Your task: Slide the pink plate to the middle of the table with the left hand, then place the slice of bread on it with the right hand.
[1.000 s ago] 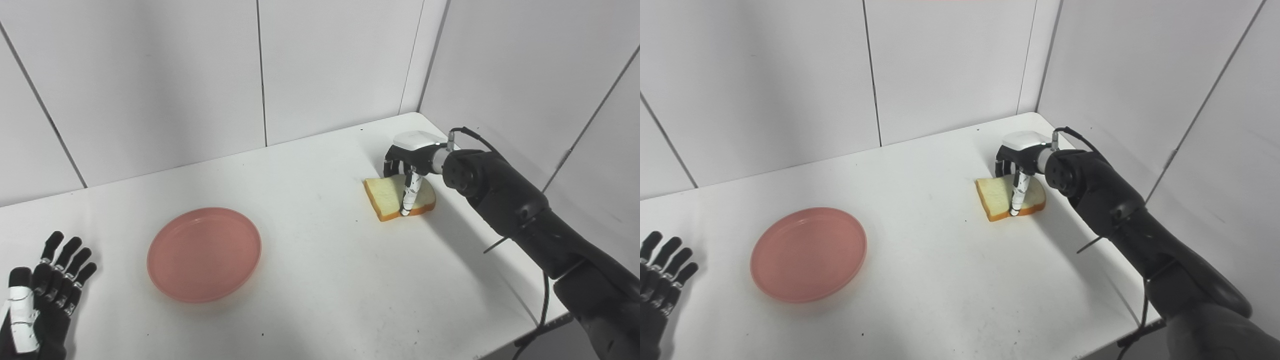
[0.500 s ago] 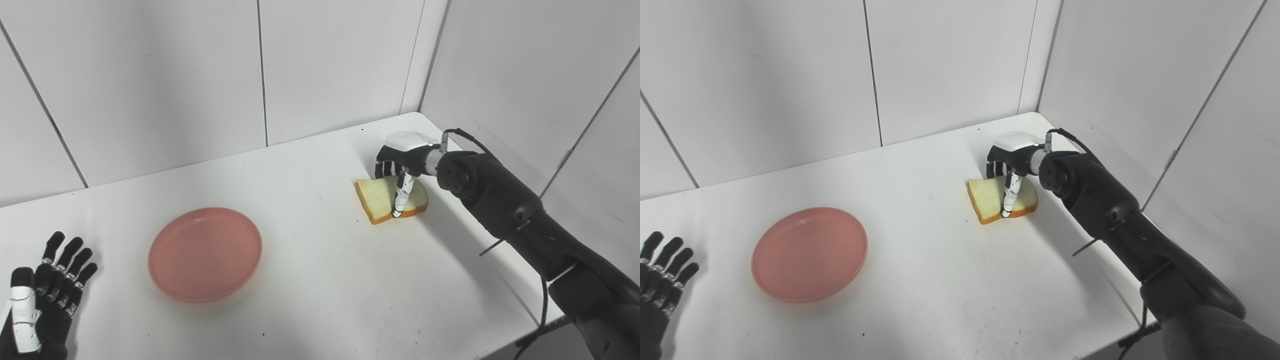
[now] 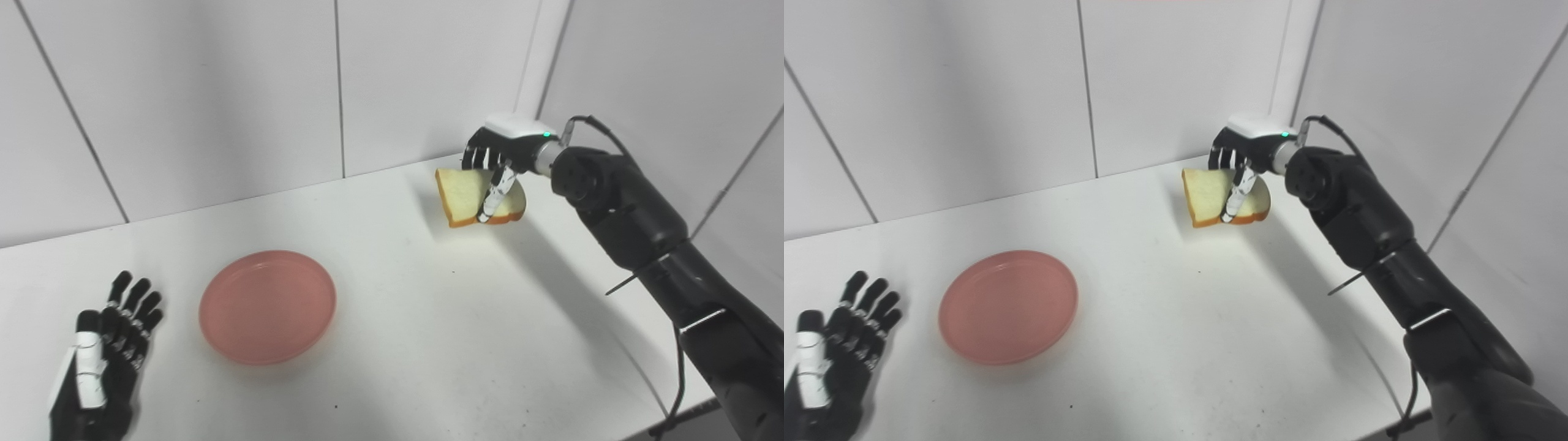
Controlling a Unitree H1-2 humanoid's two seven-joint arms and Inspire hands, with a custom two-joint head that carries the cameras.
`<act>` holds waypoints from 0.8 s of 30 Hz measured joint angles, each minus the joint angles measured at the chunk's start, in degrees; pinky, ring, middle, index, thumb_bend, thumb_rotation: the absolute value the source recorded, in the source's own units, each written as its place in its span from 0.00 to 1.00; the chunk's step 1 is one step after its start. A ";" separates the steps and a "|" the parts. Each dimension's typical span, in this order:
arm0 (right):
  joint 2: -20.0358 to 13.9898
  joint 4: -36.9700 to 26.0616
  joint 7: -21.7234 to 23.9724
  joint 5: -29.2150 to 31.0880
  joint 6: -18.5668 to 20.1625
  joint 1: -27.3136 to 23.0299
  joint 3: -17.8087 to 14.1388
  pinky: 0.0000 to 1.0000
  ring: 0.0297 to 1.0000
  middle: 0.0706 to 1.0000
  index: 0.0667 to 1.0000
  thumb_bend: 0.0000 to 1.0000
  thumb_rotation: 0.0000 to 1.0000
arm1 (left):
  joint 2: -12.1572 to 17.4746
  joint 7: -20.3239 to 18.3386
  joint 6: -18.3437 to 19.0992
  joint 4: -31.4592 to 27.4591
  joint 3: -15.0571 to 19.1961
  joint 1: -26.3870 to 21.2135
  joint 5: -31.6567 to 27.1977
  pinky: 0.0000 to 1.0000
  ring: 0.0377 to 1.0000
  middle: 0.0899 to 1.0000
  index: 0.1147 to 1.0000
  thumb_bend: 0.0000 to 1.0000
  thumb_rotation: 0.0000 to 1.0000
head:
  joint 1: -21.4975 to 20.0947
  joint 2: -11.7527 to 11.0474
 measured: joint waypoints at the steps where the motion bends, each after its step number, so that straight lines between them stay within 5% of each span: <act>1: 0.37 -0.13 0.27 0.10 0.00 -1.12 0.19 0.42 0.39 0.46 0.49 0.52 0.00 | -0.58 0.53 0.15 -0.44 -0.25 0.02 0.83 0.98 0.97 0.97 0.97 0.83 1.00 | 1.31 -0.09; 9: 4.17 -1.45 2.23 0.44 -0.04 -8.01 3.26 0.41 0.39 0.45 0.48 0.52 0.00 | -3.60 3.58 2.48 -2.83 -2.87 0.02 3.68 1.00 0.99 0.98 0.98 0.82 0.99 | 8.78 0.09; 17: 12.75 0.10 2.55 0.01 -1.33 -11.03 9.92 0.44 0.39 0.47 0.48 0.52 0.00 | -5.40 4.95 2.44 -2.50 -4.42 -0.09 5.95 1.00 0.98 0.99 1.00 0.81 0.99 | 14.50 0.79; 24: 19.32 2.74 2.43 0.07 -3.40 -12.65 12.63 0.43 0.39 0.47 0.48 0.52 0.00 | -6.88 6.28 1.78 -1.26 -5.14 -0.84 7.58 0.99 0.98 0.98 0.99 0.82 0.98 | 17.57 1.23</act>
